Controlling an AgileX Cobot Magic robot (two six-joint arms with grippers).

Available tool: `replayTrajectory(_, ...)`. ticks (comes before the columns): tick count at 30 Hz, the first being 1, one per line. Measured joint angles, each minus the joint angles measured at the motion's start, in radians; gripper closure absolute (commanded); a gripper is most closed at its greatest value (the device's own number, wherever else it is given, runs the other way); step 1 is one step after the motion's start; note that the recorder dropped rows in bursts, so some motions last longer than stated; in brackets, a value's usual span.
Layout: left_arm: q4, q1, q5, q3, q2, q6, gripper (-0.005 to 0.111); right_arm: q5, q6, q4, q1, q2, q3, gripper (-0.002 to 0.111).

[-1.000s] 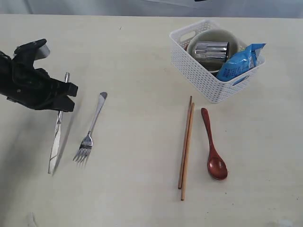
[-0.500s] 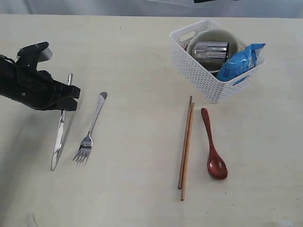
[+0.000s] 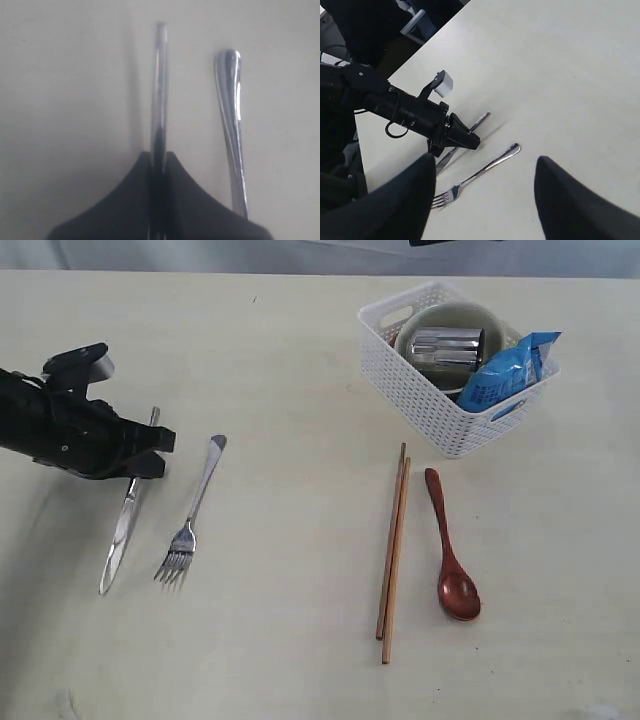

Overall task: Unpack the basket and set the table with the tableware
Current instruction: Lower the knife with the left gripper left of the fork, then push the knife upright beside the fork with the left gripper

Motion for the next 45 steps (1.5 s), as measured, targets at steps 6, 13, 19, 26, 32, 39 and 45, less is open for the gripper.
replayTrajectory(6, -0.008, 0.000, -0.032, 0.000, 0.000, 0.000, 0.076, 0.000, -0.008, 0.000, 0.000, 0.000, 0.000, 0.052)
replayTrajectory(13, 0.000, 0.000, -0.027, 0.000, -0.005, 0.005, 0.077, 0.000, -0.014, 0.000, 0.000, 0.000, 0.000, 0.052)
replayTrajectory(19, 0.278, 0.000, -0.014, 0.000, -0.186, -0.110, 0.107, 0.000, -0.017, -0.009, 0.000, 0.000, 0.000, 0.052)
replayTrajectory(26, 0.626, 0.000, 0.013, 0.049, -0.232, -0.404, 0.107, 0.000, -0.051, -0.037, 0.000, 0.000, 0.049, 0.052)
replayTrajectory(32, 0.882, -0.080, 0.029, 0.053, -0.232, -0.638, 0.107, 0.000, -0.099, -0.039, 0.000, 0.000, 0.089, 0.052)
replayTrajectory(39, 1.308, -0.178, 0.048, 0.053, -0.232, -1.125, 0.107, 0.000, -0.103, -0.039, 0.000, 0.000, 0.089, 0.052)
replayTrajectory(45, 1.469, -0.197, 0.092, 0.053, -0.232, -1.332, 0.107, 0.000, -0.105, -0.039, 0.000, 0.000, 0.089, 0.052)
